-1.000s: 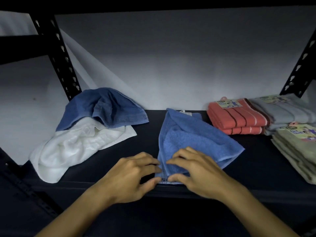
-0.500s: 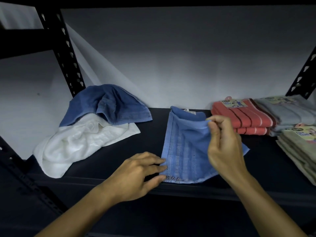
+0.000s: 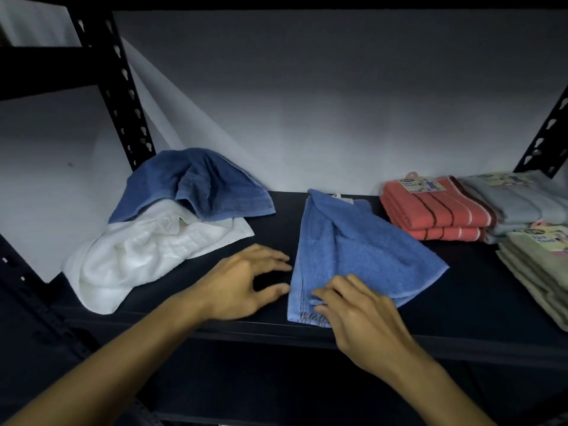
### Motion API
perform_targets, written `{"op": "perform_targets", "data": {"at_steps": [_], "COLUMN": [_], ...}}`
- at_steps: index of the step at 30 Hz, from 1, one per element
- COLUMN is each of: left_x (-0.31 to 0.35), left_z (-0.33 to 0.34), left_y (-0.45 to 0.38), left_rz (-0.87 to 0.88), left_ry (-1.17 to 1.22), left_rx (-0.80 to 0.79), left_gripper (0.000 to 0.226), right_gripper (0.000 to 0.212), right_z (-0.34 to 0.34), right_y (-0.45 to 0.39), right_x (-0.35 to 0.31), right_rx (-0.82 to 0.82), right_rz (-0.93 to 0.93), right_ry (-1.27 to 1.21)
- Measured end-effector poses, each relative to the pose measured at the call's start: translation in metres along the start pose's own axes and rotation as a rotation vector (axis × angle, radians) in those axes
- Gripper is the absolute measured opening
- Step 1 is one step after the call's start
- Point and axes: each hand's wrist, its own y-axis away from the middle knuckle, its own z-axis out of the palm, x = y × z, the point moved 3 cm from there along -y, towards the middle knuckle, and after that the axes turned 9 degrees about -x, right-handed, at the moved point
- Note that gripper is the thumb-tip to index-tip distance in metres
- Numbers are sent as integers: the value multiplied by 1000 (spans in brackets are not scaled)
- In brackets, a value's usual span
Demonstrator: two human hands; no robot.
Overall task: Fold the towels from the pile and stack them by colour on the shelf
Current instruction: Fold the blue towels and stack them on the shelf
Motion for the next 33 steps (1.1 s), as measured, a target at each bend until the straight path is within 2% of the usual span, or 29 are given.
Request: {"op": "perform_targets", "data": {"at_steps": [4,7,13,18,23,33], "left_x": [-6,-9,-15,-17,-18,-17], "left_z": [3,6,12,13,14,13], "left_y": [-14,-17,-13,-13,-14,-13], "left_rz": [-23,-21,-23,-33,-32,-39], "left_ry": [-2,39,128,136,152,194], "left_rx": [-123,-131,-116,-117,-114,-104], "left_gripper": [48,49,58,62,51,42], "right_gripper": [35,33,13,16,37,24], "right_z": [-7,-9,-8,-9,2,-1], "right_y": [-4,-5,-4,-5,-3,-1], "right_x": [-4,-8,-16,-23,-31,-33], "right_rx": [-39,-27,67,108,-10,20], "right_rz": [50,57,35,17,-35,-15], "right_ry": [12,-9,-43,-44,57,-24]}}
